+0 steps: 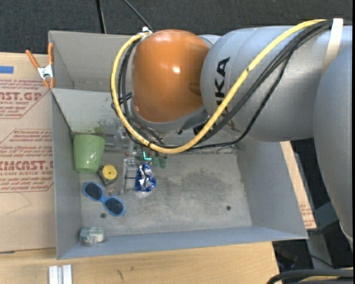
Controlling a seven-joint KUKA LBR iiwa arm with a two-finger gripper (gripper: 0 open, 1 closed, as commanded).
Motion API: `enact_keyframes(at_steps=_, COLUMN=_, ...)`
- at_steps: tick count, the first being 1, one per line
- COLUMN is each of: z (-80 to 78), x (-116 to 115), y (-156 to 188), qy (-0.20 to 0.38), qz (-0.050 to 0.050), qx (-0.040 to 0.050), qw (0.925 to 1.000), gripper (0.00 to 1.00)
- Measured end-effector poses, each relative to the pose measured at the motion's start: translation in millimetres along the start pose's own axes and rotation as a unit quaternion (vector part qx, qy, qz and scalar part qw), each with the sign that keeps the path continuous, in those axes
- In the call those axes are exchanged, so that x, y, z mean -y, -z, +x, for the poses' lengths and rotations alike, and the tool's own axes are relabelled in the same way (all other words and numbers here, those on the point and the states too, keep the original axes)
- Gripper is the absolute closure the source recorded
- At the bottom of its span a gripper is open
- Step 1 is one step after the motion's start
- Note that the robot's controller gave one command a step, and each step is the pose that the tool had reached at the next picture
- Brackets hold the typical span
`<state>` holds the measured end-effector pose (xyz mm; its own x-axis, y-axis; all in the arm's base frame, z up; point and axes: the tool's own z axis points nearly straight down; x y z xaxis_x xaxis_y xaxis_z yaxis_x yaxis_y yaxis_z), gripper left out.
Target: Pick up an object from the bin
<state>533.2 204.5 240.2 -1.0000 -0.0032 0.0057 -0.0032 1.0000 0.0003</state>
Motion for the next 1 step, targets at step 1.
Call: enact_keyframes(at_steps=1, z=10.8, x=-24.2, y=-144.1, qy=0.274, qz=0.001, qx=0.0011, qw=0.9617, gripper=0.00)
